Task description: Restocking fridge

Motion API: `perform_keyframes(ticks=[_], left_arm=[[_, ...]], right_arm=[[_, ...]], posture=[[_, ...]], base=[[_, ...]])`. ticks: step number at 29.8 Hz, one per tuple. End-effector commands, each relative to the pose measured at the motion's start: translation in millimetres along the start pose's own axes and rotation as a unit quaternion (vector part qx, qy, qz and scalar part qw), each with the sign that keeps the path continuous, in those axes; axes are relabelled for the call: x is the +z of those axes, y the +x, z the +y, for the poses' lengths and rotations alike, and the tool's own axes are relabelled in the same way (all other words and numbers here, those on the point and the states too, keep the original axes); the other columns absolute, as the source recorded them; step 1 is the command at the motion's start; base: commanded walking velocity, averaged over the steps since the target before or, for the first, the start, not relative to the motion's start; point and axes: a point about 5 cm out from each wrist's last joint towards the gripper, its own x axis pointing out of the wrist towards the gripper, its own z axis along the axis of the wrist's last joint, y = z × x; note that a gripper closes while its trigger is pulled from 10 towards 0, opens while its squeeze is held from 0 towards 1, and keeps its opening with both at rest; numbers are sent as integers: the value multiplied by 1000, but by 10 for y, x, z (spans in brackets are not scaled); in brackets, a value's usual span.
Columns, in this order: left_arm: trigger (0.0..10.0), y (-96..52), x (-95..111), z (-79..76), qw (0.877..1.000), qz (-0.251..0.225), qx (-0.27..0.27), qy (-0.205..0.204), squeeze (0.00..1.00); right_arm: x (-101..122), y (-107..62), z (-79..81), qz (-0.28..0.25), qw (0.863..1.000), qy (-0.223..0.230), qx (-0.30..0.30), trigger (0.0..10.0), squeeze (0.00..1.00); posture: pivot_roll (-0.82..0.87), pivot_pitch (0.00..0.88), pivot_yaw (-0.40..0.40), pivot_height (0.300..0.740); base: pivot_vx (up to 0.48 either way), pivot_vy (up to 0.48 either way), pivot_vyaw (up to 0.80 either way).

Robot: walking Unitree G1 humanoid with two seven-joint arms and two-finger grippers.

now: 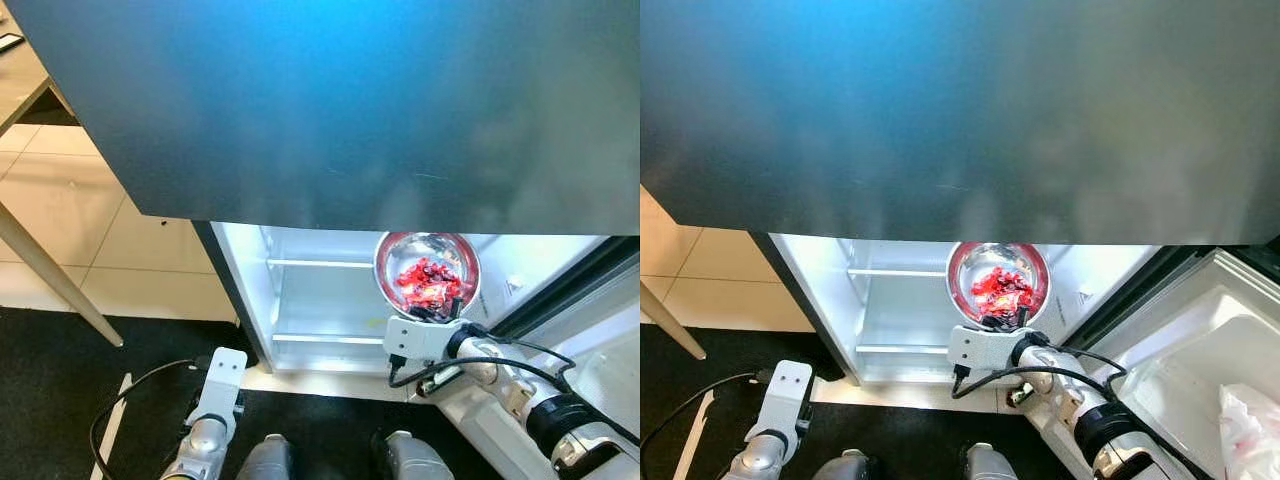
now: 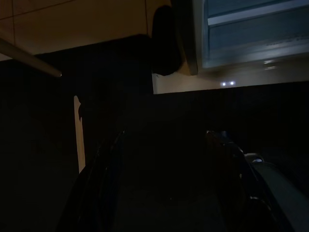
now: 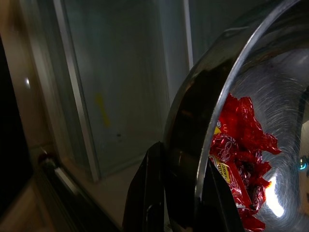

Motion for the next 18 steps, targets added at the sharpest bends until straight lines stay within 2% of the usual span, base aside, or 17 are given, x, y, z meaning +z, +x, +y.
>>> perform_keyframes(ticks=[1, 11, 18], left_arm=[[10000, -30, -101, 2, 1000, 18, 2, 1, 0], [10000, -31, -95, -5, 1000, 14, -1, -1, 0], [10000, -39, -85, -13, 1000, 5, -1, -12, 0]], right_arm=[[25, -4, -8, -14, 1000, -18, 7, 10000, 0], [-86, -50, 86, -16, 996, -42, 83, 10000, 0], [-104, -36, 27, -15, 996, -49, 74, 10000, 0]], posture=[[-36, 165, -35, 740], [-33, 174, -38, 740], [-27, 183, -41, 740]], base=[[0, 0, 0], [0, 0, 0], [0, 0, 0]])
